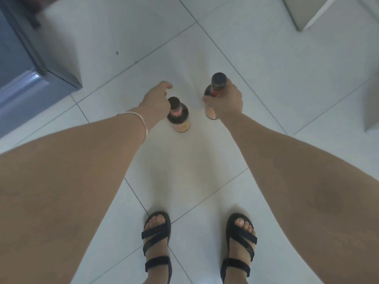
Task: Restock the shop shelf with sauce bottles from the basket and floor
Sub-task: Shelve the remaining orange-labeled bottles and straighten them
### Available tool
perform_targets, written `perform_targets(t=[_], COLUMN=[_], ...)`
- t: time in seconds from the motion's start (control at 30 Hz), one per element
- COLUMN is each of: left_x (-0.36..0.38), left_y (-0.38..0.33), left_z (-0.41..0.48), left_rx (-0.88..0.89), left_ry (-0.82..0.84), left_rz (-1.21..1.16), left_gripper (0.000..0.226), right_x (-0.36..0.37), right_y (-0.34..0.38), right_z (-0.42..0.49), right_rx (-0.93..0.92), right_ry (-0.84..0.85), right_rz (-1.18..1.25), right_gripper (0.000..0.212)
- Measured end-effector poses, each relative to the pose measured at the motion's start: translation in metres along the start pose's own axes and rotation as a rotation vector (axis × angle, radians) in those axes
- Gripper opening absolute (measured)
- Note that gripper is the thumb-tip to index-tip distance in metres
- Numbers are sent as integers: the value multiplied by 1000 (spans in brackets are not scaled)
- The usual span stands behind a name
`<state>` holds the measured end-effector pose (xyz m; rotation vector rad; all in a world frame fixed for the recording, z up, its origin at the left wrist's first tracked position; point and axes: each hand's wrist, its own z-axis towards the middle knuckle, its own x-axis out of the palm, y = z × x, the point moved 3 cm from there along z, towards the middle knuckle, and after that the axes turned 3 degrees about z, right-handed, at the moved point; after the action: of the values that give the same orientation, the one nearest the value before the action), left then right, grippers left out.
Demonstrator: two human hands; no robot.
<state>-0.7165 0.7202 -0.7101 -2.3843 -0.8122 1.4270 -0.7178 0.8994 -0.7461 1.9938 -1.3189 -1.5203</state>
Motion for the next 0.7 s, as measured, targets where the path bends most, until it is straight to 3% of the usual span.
perform_targets(t=[0.17, 0.43, 0.7], left_x=[24, 32, 15], left_y=[17, 17, 2], left_z=[-3, 10, -8], left_rx=[32, 160, 181], left_ry=[182, 121, 136], left_rz=[-55, -265, -185], left_gripper=[55, 21, 36], right_x=[16, 23, -1], right_y=[6, 10, 30], right_z=[12, 28, 9], right_rx=[-4, -11, 1], right_ry=[15, 7, 17], right_rz=[-2, -20, -35], right_gripper=[48, 48, 46])
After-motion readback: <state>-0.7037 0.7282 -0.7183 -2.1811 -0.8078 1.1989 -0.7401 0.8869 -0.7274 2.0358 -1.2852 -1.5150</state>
